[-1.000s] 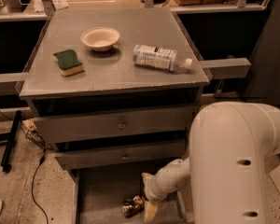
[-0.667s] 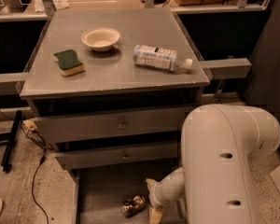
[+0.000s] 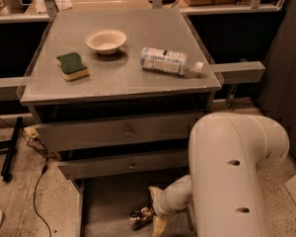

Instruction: Pick orange can from bottom drawer and place on counter

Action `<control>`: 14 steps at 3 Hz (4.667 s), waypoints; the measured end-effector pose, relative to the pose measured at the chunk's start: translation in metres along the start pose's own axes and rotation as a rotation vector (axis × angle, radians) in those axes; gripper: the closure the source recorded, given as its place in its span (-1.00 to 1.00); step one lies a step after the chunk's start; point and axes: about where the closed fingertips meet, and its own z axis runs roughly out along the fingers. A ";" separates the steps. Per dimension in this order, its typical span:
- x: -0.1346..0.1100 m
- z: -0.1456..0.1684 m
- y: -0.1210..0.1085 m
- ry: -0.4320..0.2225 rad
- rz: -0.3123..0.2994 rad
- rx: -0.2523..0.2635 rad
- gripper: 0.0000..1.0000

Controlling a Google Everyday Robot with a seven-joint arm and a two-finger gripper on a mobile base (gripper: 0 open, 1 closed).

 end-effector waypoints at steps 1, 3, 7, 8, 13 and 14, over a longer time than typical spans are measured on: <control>-0.010 0.022 -0.018 -0.029 -0.037 0.014 -1.00; -0.006 0.062 -0.029 -0.051 -0.040 0.001 -1.00; -0.002 0.119 -0.013 -0.098 -0.015 -0.069 -1.00; -0.002 0.126 -0.012 -0.102 -0.009 -0.079 -1.00; 0.002 0.138 -0.012 -0.165 -0.008 -0.117 -1.00; 0.005 0.152 0.003 -0.171 0.001 -0.141 -1.00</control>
Offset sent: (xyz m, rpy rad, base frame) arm 0.0567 0.0329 -0.0531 0.0652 -0.0338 0.0559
